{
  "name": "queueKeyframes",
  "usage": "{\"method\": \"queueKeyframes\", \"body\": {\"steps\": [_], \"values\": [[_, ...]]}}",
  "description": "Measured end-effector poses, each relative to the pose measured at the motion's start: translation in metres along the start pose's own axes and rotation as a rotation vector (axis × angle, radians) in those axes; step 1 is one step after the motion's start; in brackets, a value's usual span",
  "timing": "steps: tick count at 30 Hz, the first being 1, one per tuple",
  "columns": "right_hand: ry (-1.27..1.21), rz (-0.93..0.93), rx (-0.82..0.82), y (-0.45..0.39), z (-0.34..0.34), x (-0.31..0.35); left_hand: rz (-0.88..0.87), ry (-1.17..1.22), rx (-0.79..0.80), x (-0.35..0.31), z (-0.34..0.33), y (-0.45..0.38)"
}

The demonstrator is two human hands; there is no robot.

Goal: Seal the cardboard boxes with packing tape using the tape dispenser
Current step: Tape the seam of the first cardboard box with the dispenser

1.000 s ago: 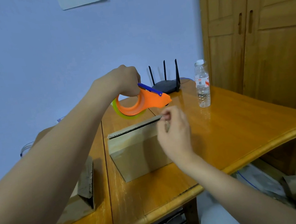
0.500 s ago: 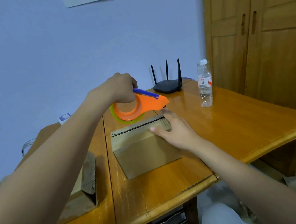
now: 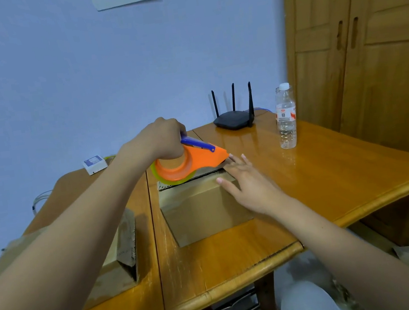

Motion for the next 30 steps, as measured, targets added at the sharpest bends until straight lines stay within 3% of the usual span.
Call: {"method": "queueKeyframes", "body": {"steps": [9, 20, 30], "values": [[0.092, 0.033, -0.001, 0.004, -0.001, 0.002, 0.023, 0.068, -0.019, 0.012, -0.013, 0.014], [-0.037, -0.119, 0.012, 0.008, -0.013, -0.015, 0.033, 0.086, -0.034, 0.017, -0.017, 0.023], [0.033, -0.074, 0.046, 0.014, 0.002, -0.003, 0.035, 0.082, -0.031, 0.02, -0.026, 0.029]]}}
Point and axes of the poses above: each hand's wrist, its own y-axis away from the middle knuckle, its own z-axis out of the back of the hand, x = y × z, the point moved 8 cm from there along -y, towards the middle knuckle, and after that the axes turned 13 degrees about -z, right-handed, at the moved point
